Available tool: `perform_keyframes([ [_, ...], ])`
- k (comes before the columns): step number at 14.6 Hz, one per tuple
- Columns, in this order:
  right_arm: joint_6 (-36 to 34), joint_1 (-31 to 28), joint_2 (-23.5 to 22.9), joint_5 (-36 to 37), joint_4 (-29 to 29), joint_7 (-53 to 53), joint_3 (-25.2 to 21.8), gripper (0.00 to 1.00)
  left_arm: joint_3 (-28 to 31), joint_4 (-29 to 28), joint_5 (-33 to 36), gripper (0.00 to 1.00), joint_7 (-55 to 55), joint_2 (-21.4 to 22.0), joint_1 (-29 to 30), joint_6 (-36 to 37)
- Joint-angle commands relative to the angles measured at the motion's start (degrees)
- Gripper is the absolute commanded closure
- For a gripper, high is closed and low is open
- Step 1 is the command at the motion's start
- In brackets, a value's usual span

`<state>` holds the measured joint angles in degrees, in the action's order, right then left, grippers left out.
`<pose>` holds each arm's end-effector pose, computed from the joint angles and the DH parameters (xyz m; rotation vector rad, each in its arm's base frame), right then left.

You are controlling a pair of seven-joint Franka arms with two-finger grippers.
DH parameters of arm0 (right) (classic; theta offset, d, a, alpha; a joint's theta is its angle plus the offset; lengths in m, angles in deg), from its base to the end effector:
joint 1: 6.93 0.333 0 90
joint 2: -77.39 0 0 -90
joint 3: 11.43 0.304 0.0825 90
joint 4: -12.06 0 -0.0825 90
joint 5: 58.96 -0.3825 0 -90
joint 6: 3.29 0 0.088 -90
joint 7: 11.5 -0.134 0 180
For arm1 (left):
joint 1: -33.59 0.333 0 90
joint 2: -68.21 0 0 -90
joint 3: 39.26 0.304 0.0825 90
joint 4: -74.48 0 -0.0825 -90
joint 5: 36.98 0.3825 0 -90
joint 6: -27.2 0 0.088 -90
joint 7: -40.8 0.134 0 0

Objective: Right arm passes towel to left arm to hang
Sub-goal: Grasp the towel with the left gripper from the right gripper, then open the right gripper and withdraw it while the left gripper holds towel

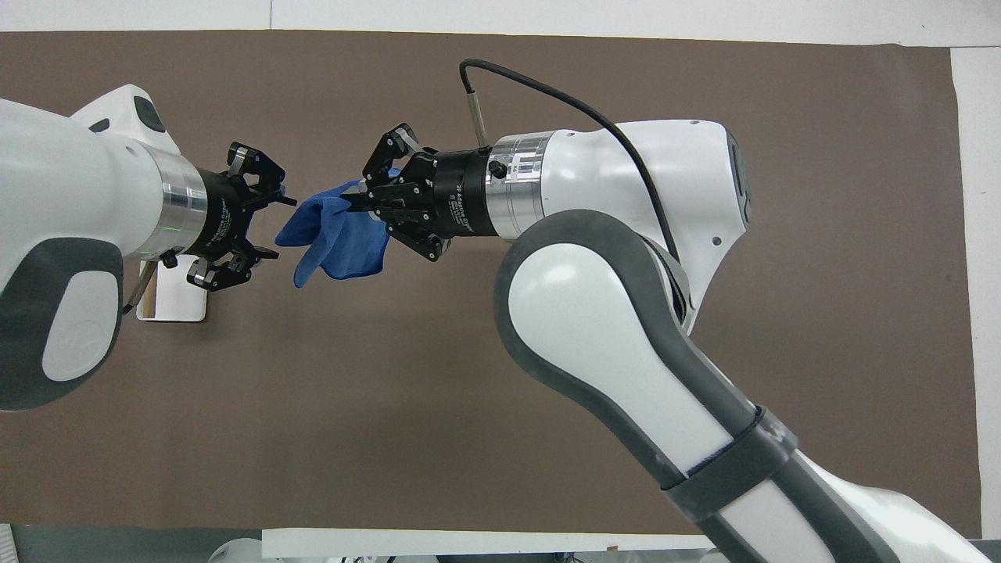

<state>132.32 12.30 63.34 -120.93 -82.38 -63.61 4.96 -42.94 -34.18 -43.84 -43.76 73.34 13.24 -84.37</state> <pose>0.5519 0.4072 0.5092 -1.8778 0.9679 0.4405 0.4995 -0.2358 0.5140 2.5331 1.5401 -0.0094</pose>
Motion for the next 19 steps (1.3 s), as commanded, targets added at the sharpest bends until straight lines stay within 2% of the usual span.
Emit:
perform_keyframes([
  [1, 0.4, -0.3, 0.1, -1.2, -0.2, -0.2, 0.3, 1.00, 0.7, -3.0, -0.7, 0.52, -0.6, 1.7, -1.6, -1.6],
  [2, 0.4, -0.3, 0.1, -1.2, -0.2, -0.2, 0.2, 1.00, 0.7, -3.0, -0.7, 0.64, -0.7, 1.7, -1.6, -1.5],
  [3, 0.4, -0.3, 0.1, -1.2, -0.2, -0.2, 0.2, 1.00, 0.7, -3.0, -0.7, 0.86, -0.6, 1.7, -1.7, -1.5],
  [4, 0.4, -0.3, 0.1, -1.2, -0.2, -0.2, 0.2, 1.00, 0.7, -3.0, -0.7, 0.99, -0.5, 1.7, -1.7, -1.5],
  [10, 0.4, -0.3, 0.2, -1.2, -0.5, -0.1, 0.2, 0.99, 0.8, -0.9, -0.6, 1.00, -0.4, 1.0, -1.3, -0.6],
  [11, 0.4, -0.4, 0.2, -1.2, -0.6, -0.1, 0.2, 0.95, 0.8, -0.4, -0.5, 1.00, -0.4, 0.8, -1.2, -0.3],
  [12, 0.3, -0.5, 0.2, -1.1, -0.6, 0.0, 0.2, 0.79, 0.8, 0.5, -0.3, 1.00, -0.4, 0.7, -1.1, 0.7],
  [15, 0.4, -0.4, 0.2, -1.1, -0.6, 0.1, 0.2, 0.74, 1.2, 5.0, -0.2, 1.00, -0.1, -0.7, -0.7, 4.2],
  [16, 0.4, -0.4, 0.2, -1.1, -0.6, 0.2, 0.1, 0.63, 1.2, 6.3, -0.2, 1.00, 0.1, -1.0, 0.0, 5.0],
  [17, 0.4, -0.4, 0.2, -0.4, -0.6, 0.8, 0.1, 0.34, 1.2, 7.7, -0.2, 1.00, 0.0, -1.8, 0.8, 7.0],
  [18, 0.4, -0.3, 0.3, 0.2, -0.7, 1.9, 0.0, 0.00, 1.3, 8.8, 0.5, 1.00, 0.0, -2.0, 1.5, 9.4],
  [19, 0.4, -0.3, 0.3, 2.1, -1.0, 4.3, 0.0, 0.00, 1.4, 9.6, 2.4, 1.00, 0.2, -2.1, 1.6, 10.3],
])
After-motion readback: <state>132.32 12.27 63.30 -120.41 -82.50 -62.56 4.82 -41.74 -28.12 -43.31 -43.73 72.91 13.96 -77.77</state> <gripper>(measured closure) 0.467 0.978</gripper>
